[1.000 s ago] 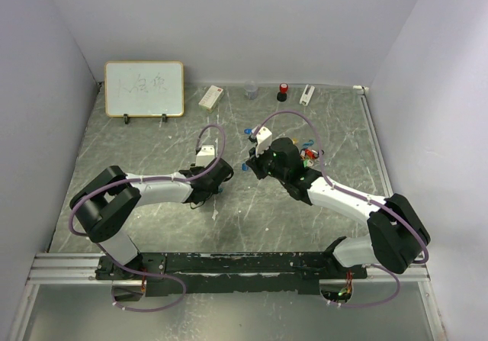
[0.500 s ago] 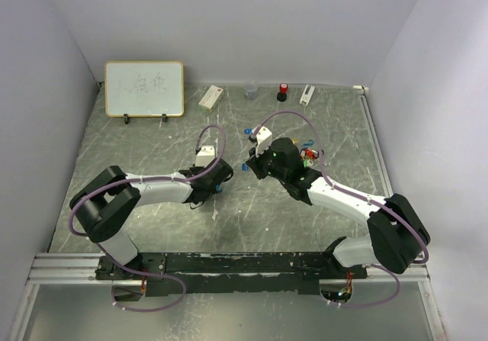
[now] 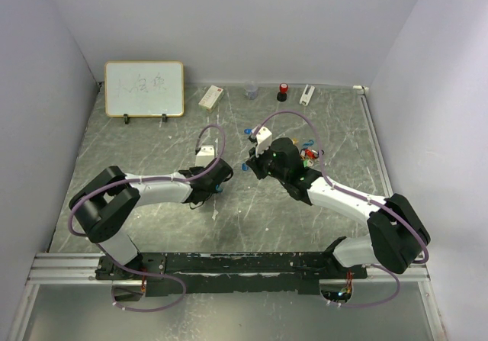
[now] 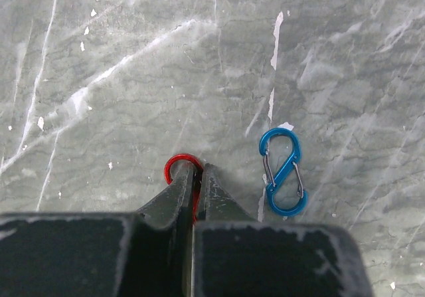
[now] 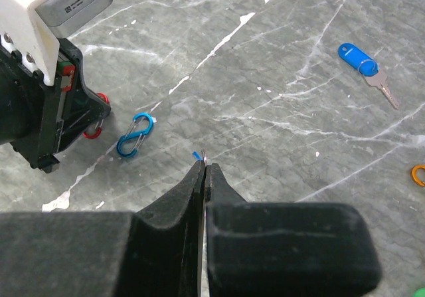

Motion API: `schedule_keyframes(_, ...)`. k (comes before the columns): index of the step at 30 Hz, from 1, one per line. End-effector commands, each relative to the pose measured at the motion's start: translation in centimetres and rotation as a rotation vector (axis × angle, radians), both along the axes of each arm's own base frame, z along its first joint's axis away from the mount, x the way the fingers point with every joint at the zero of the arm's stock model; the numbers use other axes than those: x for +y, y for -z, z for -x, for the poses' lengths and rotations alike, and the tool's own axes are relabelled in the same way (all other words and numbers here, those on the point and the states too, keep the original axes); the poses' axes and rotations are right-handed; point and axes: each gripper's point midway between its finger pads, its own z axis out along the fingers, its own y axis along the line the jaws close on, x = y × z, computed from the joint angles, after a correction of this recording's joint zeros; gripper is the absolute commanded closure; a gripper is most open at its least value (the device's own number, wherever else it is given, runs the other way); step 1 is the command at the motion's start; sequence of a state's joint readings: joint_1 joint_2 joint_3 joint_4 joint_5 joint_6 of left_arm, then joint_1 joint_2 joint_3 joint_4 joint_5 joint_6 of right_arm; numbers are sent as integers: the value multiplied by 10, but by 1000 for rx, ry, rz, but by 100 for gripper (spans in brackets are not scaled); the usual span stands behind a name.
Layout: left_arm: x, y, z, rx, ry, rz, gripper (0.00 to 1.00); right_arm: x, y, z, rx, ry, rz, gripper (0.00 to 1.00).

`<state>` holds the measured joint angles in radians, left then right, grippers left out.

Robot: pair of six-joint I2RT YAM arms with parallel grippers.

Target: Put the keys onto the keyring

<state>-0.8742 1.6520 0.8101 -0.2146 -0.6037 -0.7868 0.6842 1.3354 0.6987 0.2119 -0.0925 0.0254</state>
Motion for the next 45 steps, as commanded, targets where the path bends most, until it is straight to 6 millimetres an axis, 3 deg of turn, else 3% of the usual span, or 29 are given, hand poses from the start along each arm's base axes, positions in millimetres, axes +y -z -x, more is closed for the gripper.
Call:
schedule_keyframes(1, 22, 20, 29, 113, 12, -73, 93, 0, -9, 2, -25, 2, -16, 100)
schedule_keyframes(11, 17, -6, 13, 40, 2, -78, 93, 2, -7, 3, -21, -6, -15, 100)
schedule_keyframes(19, -8, -69, -18, -100, 34, 5, 93, 13, -3, 9, -21, -67, -12, 100)
schedule_keyframes(25, -26, -109, -31, -176, 77, 91, 93, 16, -10, 16, -69, -99, -37, 100)
schedule_keyframes(37, -59, -133, -35, -201, 184, 210, 93, 27, -12, 20, -139, -98, -8, 100)
schedule_keyframes(45, -70, -145, -32, -219, 228, 280, 93, 33, -12, 20, -177, -100, -7, 100)
